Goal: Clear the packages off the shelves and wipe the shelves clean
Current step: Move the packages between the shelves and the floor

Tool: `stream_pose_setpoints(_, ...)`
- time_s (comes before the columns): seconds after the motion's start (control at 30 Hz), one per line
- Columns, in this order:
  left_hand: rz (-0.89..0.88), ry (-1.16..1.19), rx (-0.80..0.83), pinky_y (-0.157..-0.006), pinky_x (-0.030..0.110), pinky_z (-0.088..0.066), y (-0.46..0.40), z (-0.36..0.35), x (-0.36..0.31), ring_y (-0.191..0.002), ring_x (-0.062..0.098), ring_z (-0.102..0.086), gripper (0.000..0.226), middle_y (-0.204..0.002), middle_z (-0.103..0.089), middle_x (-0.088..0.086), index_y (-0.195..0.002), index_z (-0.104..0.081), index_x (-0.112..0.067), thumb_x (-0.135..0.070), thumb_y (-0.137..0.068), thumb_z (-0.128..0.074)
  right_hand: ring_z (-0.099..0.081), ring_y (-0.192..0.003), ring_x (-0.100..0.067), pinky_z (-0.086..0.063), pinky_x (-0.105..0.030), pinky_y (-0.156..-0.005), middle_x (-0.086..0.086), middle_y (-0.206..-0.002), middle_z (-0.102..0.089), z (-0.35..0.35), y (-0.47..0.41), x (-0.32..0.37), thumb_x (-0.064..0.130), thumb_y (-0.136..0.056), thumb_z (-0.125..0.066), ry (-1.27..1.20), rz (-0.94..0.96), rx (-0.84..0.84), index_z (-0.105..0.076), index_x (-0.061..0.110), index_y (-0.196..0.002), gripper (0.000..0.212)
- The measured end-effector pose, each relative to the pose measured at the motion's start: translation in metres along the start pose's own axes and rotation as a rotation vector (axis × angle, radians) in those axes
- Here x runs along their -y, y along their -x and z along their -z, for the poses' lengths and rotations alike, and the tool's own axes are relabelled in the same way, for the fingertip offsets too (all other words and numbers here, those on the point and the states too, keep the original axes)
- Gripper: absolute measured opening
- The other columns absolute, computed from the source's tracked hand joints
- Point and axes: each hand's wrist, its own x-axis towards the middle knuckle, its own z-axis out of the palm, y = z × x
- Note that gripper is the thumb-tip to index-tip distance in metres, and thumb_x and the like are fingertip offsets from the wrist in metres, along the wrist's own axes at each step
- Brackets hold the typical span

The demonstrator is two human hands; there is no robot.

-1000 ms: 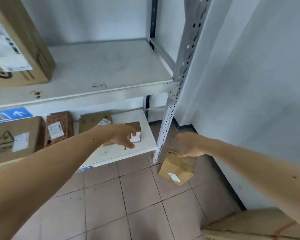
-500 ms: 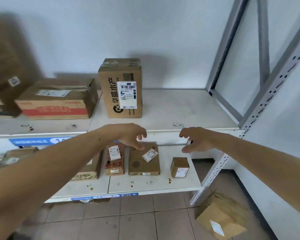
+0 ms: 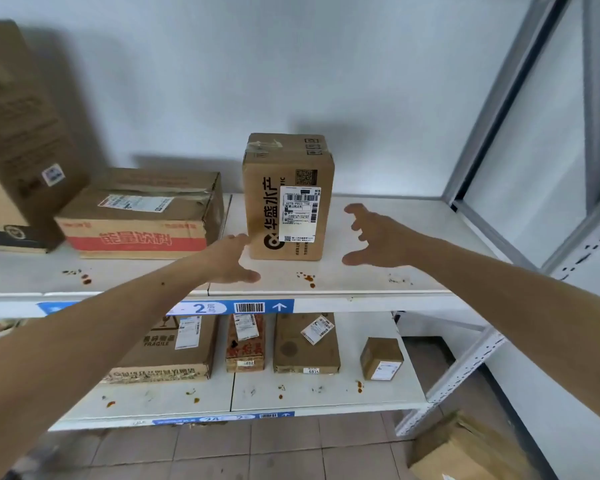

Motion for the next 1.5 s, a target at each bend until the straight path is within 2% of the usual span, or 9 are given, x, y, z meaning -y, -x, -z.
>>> stream_pose_setpoints(0.13, 0.118, 0.159, -0.104, -0.103, 0.038, -0.043, -0.025, 0.009, 0.004, -0.127, 0.028, -0.049, 0.092, -0.144, -0.045, 0.012, -0.147, -0.028, -0.006, -0.037, -0.078, -0.08, -0.044, -0.132, -0.03, -0.041, -0.047, -0.106, -0.015, -0.146, -0.04, 0.02, -0.039, 0.006, 0.033, -0.066, -0.092, -0.107, 0.048, -0.118, -0.007, 0.023, -0.155, 0.123)
stream_pose_setpoints(0.27, 0.142, 0.302, -0.16, -0.101, 0.043, -0.046, -0.05, 0.014, 0.009, -0.121, 0.027, -0.053, 0.098, -0.14, -0.049, 0.012, -0.146, -0.026, -0.006, -0.032, -0.072, -0.086, -0.045, -0.124, -0.029, -0.045, -0.048, -0.101, -0.01, -0.137, -0.043, 0.034, -0.081, 0.01, 0.05, -0.043, -0.095, -0.14, 0.154, -0.242, -0.005, 0.037, -0.151, 0.141)
stream_pose_setpoints(0.5, 0.107, 0.443, -0.148, -0.109, 0.038, -0.04, -0.078, 0.013, 0.017, -0.134, 0.027, -0.044, 0.133, -0.151, -0.041, 0.009, -0.156, 0.003, -0.015, -0.024, -0.064, -0.092, -0.052, -0.126, -0.022, -0.046, -0.043, -0.106, 0.008, -0.135, -0.049, 0.052, -0.121, 0.01, 0.023, -0.056, -0.098, -0.276, 0.226, -0.167, -0.008, 0.033, -0.155, 0.134)
stream_pose_setpoints(0.63, 0.04, 0.531, -0.135, -0.111, 0.043, -0.039, -0.092, 0.017, 0.027, -0.138, 0.024, -0.04, 0.148, -0.154, -0.037, 0.004, -0.155, 0.005, -0.029, -0.046, -0.046, -0.093, -0.055, -0.124, -0.019, -0.046, -0.039, -0.106, 0.013, -0.14, -0.047, 0.046, -0.128, 0.003, 0.021, -0.057, -0.097, -0.332, 0.203, -0.102, -0.004, 0.047, -0.153, 0.135)
stream_pose_setpoints(0.87, -0.127, 0.653, -0.143, -0.095, 0.02, -0.038, -0.107, 0.017, 0.018, -0.12, 0.007, -0.042, 0.122, -0.126, -0.047, -0.013, -0.152, 0.001, -0.027, -0.001, -0.069, -0.085, -0.058, -0.121, -0.017, -0.049, -0.042, -0.104, 0.017, -0.135, -0.055, 0.03, -0.131, 0.005, 0.02, -0.057, -0.096, -0.426, 0.111, -0.182, -0.003, 0.051, -0.151, 0.135)
stream_pose_setpoints(1.07, -0.221, 0.619, -0.167, -0.095, 0.023, -0.036, -0.116, 0.017, 0.025, -0.117, 0.007, -0.046, 0.116, -0.121, -0.05, -0.016, -0.152, -0.006, -0.025, -0.005, -0.07, -0.085, -0.056, -0.117, -0.015, -0.047, -0.035, -0.1, 0.013, -0.126, -0.058, 0.028, -0.13, 0.012, 0.019, -0.06, -0.095, -0.466, -0.009, -0.231, 0.0, 0.036, -0.156, 0.136)
stream_pose_setpoints(1.2, -0.331, 0.632, -0.197, -0.099, 0.018, -0.036, -0.117, 0.027, 0.021, -0.119, 0.001, -0.042, 0.111, -0.128, -0.046, -0.015, -0.152, -0.015, -0.016, -0.002, -0.068, -0.086, -0.061, -0.115, -0.016, -0.05, -0.044, -0.101, 0.01, -0.125, -0.063, 0.036, -0.12, 0.015, 0.017, -0.057, -0.096, -0.48, -0.031, -0.28, -0.021, 0.03, -0.151, 0.121)
stream_pose_setpoints(1.3, -0.397, 0.63, -0.194, -0.086, -0.002, -0.037, -0.119, 0.035, 0.014, -0.114, 0.0, -0.044, 0.105, -0.118, -0.046, -0.023, -0.149, -0.019, -0.014, 0.0, -0.068, -0.085, -0.061, -0.116, -0.016, -0.051, -0.043, -0.101, 0.01, -0.124, -0.064, 0.045, -0.104, 0.017, 0.015, -0.056, -0.096, -0.489, -0.047, -0.319, -0.025, 0.03, -0.148, 0.118)
stream_pose_setpoints(1.5, -0.646, 0.589, -0.101, -0.083, -0.004, -0.036, -0.12, 0.036, -0.023, -0.108, -0.028, -0.042, 0.103, -0.126, -0.046, -0.017, -0.145, -0.021, -0.01, -0.004, -0.067, -0.087, -0.062, -0.116, -0.018, -0.052, -0.046, -0.099, 0.01, -0.123, -0.066, 0.055, -0.039, 0.011, 0.036, -0.04, -0.096, -0.483, -0.178, -0.43, -0.027, 0.032, -0.146, 0.126)
